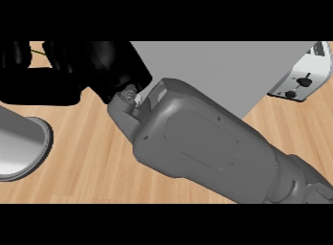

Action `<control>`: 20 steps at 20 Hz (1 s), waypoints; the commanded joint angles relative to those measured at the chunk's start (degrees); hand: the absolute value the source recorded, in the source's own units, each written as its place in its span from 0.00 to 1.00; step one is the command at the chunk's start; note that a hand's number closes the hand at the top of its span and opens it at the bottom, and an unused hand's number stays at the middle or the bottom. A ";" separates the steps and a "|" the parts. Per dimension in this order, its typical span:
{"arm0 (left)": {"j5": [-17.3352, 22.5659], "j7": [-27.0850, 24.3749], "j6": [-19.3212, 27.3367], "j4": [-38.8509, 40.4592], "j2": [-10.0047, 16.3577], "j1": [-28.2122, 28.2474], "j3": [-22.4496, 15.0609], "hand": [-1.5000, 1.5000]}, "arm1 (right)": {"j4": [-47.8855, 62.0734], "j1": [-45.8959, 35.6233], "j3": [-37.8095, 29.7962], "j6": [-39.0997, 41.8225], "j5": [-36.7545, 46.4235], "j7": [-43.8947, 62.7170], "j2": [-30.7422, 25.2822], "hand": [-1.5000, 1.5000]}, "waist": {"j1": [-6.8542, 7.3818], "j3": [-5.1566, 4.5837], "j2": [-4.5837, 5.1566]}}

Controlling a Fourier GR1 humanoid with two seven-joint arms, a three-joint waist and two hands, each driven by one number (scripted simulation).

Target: Pick up the wine, place it into the cabinet and close the cabinet

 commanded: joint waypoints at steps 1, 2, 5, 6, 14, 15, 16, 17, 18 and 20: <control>-0.53 0.17 -1.15 2.29 -0.98 -0.88 0.88 1.00 | 12.98 -0.84 -5.45 3.52 -0.80 -8.90 -0.04 1.00 | -0.64 -0.03 0.60; 1.08 1.10 -1.03 1.08 0.02 0.16 2.78 1.00 | 14.82 0.93 -3.31 2.76 -0.11 -10.91 0.02 1.00 | -0.26 0.01 0.44; -0.16 0.44 -1.70 1.68 -0.69 -0.76 2.85 1.00 | 19.02 -0.35 -3.50 3.65 0.49 -12.35 -0.96 1.00 | -0.41 -0.05 0.64; 1.18 0.26 -2.88 2.51 -0.45 0.15 4.36 1.00 | 18.00 1.25 -4.21 3.91 -0.72 -12.27 -2.90 1.00 | -0.50 -0.02 0.49; 2.45 1.81 -1.23 0.89 -0.12 -0.13 4.62 1.00 | 23.94 3.82 -2.88 6.10 0.22 -20.04 -6.00 1.00 | -0.56 0.00 1.62; 2.76 2.03 0.00 0.54 0.47 -1.36 5.69 1.00 | 24.38 2.55 -3.11 7.15 0.23 -19.84 -6.58 1.00 | -1.13 0.06 1.61; 2.86 1.59 -1.04 0.96 -0.55 -0.88 4.72 1.00 | 24.58 2.82 -3.16 6.82 0.51 -20.35 -6.58 1.00 | -1.47 -0.04 1.39; 2.55 1.80 -0.22 0.70 -0.16 -1.35 5.06 1.00 | 24.83 3.18 -3.49 6.45 0.86 -20.87 -7.38 1.00 | -2.20 0.04 1.52; 2.68 2.63 0.72 0.41 0.32 -1.63 4.78 1.00 | 25.88 2.63 -2.74 5.63 1.59 -21.01 -5.83 1.00 | -2.19 0.03 1.69; 3.17 2.52 0.19 0.51 0.01 -1.08 5.06 1.00 | 26.33 1.85 -4.19 6.43 0.43 -20.82 -6.81 1.00 | -1.86 0.02 1.35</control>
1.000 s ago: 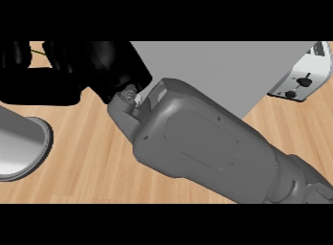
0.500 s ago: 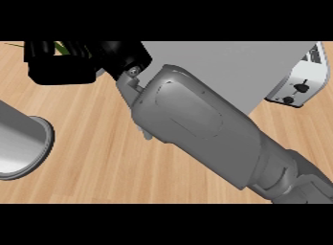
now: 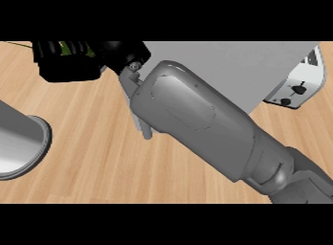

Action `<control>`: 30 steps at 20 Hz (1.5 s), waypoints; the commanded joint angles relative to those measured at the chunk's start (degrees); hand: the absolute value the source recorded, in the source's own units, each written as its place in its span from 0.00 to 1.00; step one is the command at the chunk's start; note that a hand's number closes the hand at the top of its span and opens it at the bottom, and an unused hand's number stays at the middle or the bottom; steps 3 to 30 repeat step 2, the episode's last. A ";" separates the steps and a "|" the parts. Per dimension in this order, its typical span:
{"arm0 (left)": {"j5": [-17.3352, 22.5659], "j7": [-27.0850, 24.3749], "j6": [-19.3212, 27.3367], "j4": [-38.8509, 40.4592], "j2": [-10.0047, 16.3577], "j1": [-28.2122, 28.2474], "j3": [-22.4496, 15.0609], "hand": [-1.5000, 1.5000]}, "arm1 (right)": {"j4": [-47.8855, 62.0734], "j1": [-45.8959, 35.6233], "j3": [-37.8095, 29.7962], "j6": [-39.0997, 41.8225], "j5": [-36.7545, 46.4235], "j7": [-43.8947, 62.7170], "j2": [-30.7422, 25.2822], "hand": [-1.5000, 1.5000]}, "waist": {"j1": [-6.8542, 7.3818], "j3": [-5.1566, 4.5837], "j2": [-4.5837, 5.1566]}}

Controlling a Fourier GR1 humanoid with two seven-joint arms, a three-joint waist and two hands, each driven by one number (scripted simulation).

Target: Pick up the wine, place it into the cabinet and close the cabinet

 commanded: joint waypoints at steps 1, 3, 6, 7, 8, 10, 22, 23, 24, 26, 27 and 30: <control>1.31 0.80 0.69 -1.33 0.30 -0.04 0.58 1.00 | 9.52 5.83 -3.76 -2.70 0.56 -0.31 -5.84 1.00 | -1.89 2.62 3.84; 0.27 0.53 0.59 -0.89 0.07 -0.09 0.30 1.00 | 9.34 6.03 -3.88 -1.28 -0.08 -0.56 -6.58 1.00 | -2.42 2.59 3.85; 0.27 0.53 0.59 -0.89 0.07 -0.09 0.30 1.00 | 9.34 6.03 -3.88 -1.28 -0.08 -0.56 -6.58 1.00 | -2.42 2.59 3.85; 0.27 0.53 0.59 -0.89 0.07 -0.09 0.30 1.00 | 9.34 6.03 -3.88 -1.28 -0.08 -0.56 -6.58 1.00 | -2.42 2.59 3.85; 0.27 0.53 0.59 -0.89 0.07 -0.09 0.30 1.00 | 9.34 6.03 -3.88 -1.28 -0.08 -0.56 -6.58 1.00 | -2.42 2.59 3.85; 0.27 0.53 0.59 -0.89 0.07 -0.09 0.30 1.00 | 9.34 6.03 -3.88 -1.28 -0.08 -0.56 -6.58 1.00 | -2.42 2.59 3.85; 0.27 0.53 0.59 -0.89 0.07 -0.09 0.30 1.00 | 9.34 6.03 -3.88 -1.28 -0.08 -0.56 -6.58 1.00 | -2.42 2.59 3.85; 0.27 0.53 0.59 -0.89 0.07 -0.09 0.30 1.00 | 9.34 6.03 -3.88 -1.28 -0.08 -0.56 -6.58 1.00 | -2.42 2.59 3.85; 0.27 0.53 0.59 -0.89 0.07 -0.09 0.30 1.00 | 9.34 6.03 -3.88 -1.28 -0.08 -0.56 -6.58 1.00 | -2.42 2.59 3.85; 0.27 0.53 0.59 -0.89 0.07 -0.09 0.30 1.00 | 9.34 6.03 -3.88 -1.28 -0.08 -0.56 -6.58 1.00 | -2.42 2.59 3.85; 0.27 0.53 0.59 -0.89 0.07 -0.09 0.30 1.00 | 9.34 6.03 -3.88 -1.28 -0.08 -0.56 -6.58 1.00 | -2.42 2.59 3.85; 0.27 0.53 0.59 -0.89 0.07 -0.09 0.30 1.00 | 9.34 6.03 -3.88 -1.28 -0.08 -0.56 -6.58 1.00 | -2.42 2.59 3.85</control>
